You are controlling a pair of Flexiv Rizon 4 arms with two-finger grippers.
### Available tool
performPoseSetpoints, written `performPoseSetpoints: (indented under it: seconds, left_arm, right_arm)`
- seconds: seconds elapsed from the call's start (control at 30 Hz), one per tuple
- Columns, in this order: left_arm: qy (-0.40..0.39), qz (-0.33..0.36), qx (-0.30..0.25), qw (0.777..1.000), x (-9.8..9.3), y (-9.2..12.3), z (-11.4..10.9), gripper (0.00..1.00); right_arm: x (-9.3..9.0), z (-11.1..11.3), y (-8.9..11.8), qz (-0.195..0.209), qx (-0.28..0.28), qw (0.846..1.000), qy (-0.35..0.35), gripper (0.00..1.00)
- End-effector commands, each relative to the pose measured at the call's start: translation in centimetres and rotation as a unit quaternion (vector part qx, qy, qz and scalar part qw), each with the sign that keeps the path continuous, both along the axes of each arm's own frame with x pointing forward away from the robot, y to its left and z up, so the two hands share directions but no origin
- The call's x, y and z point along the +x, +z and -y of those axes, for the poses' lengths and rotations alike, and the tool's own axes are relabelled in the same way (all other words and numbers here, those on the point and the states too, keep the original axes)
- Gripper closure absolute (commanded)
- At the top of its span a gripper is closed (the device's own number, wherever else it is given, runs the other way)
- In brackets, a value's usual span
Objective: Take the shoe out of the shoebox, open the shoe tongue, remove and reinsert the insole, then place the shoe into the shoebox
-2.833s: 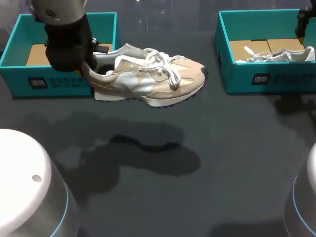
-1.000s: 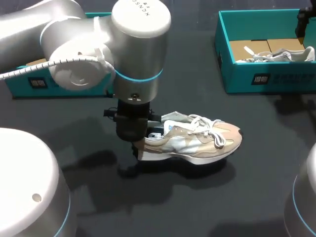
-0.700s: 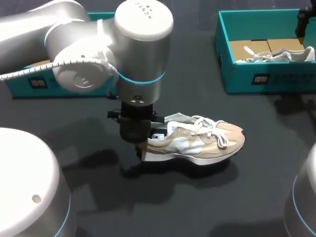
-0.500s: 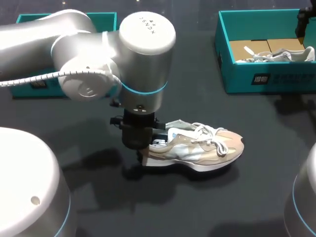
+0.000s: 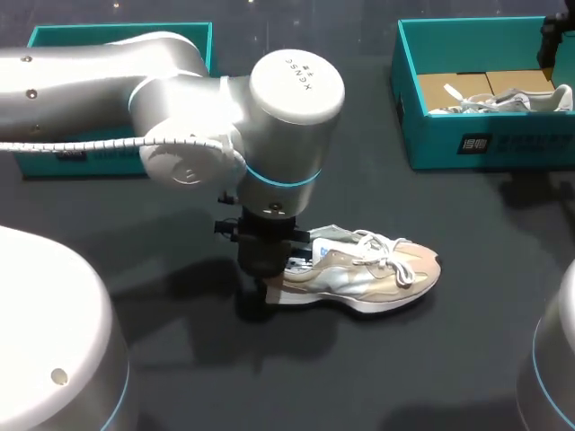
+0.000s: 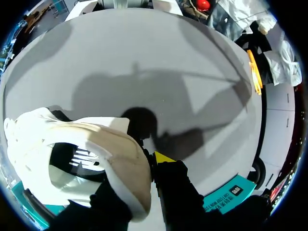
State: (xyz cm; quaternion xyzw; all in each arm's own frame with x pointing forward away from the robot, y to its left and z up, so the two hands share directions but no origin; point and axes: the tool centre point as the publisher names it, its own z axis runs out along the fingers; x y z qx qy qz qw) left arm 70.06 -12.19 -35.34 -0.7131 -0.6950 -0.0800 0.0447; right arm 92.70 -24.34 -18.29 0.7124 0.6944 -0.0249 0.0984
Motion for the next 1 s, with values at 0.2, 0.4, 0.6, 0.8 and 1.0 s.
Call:
performPoseSetpoints:
  seconds: [0.2, 0.4, 0.6, 0.8, 1.0]
  left_arm:
    - [0.003, -0.003, 0.011, 1.0, 0.7, -1.4, 1.1, 1.0]
    - [0.005, 0.0, 0.016, 1.0, 1.1, -1.9, 1.3, 1.0]
    - [0.009, 0.006, 0.025, 1.0, 1.5, -2.0, 1.6, 1.0]
    - [0.01, 0.004, 0.032, 0.999, 1.4, -2.5, 1.7, 1.0]
    - [0.01, 0.002, 0.033, 0.999, 1.3, -2.6, 1.7, 0.7]
  right_arm:
    - [-0.1, 0.0, 0.0, 0.0, -0.001, 1.0, 0.0, 0.0]
    - [-0.1, 0.0, 0.0, 0.0, -0.001, 1.0, 0.0, 0.0]
    - [-0.1, 0.0, 0.0, 0.0, -0.001, 1.0, 0.0, 0.0]
    - [-0.1, 0.0, 0.0, 0.0, -0.001, 1.0, 0.0, 0.0]
    - [-0.1, 0.0, 0.0, 0.0, -0.001, 1.0, 0.0, 0.0]
